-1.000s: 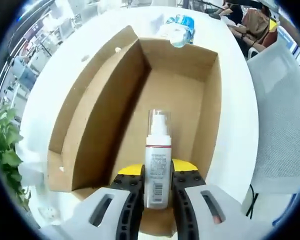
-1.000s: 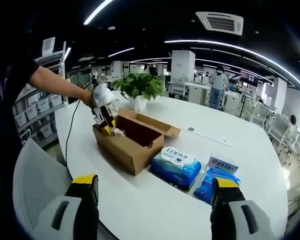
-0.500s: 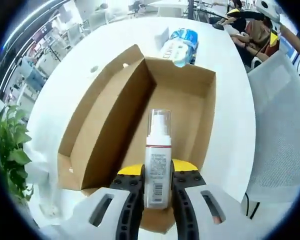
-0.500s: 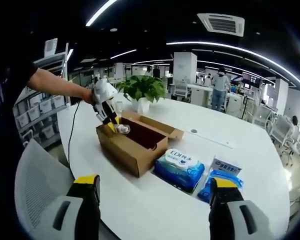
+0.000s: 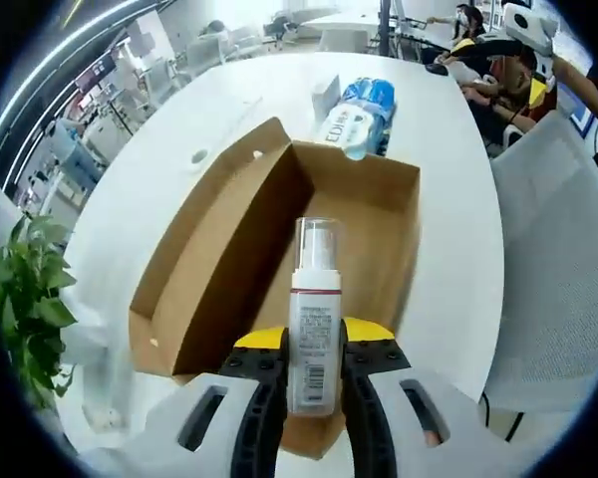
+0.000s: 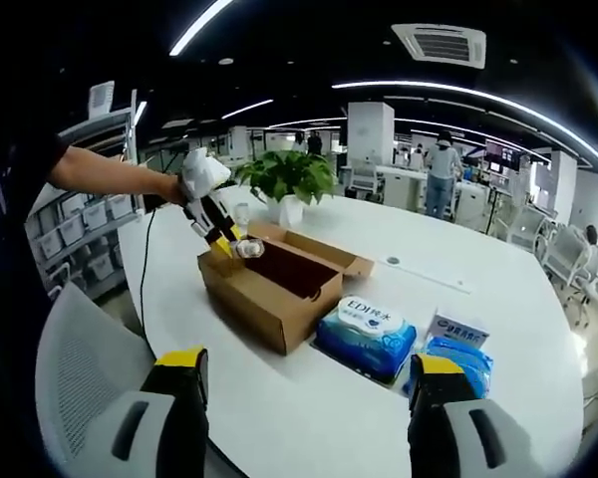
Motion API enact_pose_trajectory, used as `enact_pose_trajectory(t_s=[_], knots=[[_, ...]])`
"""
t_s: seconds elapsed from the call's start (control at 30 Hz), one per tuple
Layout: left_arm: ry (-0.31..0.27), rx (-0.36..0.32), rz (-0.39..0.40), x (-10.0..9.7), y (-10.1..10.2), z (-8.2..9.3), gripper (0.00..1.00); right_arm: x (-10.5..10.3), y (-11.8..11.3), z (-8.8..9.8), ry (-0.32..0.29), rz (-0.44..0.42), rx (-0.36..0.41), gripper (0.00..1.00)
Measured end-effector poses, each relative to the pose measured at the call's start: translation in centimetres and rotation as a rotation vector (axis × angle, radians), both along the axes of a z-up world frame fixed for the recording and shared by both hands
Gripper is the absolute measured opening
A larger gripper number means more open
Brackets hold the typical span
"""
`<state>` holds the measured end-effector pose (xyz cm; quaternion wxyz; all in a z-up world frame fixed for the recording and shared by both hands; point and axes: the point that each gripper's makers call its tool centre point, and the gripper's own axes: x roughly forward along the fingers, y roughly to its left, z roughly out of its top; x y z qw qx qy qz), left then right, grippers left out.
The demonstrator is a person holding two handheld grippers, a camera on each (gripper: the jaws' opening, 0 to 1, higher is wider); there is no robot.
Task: Operate the shoe box by opening the lid, removing the specified soft item, and placing it in the target area until the item is outside and the box remains undamaged.
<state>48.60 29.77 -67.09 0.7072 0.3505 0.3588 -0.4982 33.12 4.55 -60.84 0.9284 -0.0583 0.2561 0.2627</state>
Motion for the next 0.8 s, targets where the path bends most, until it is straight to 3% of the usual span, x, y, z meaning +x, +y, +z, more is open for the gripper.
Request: enact_pose_trajectory(t_s=[0.8], knots=[[-0.088, -0.083, -0.021, -2.0, -1.7, 2.2, 0.18, 0.7, 1.8, -0.3, 0.054, -0.012, 0.033, 0.77]])
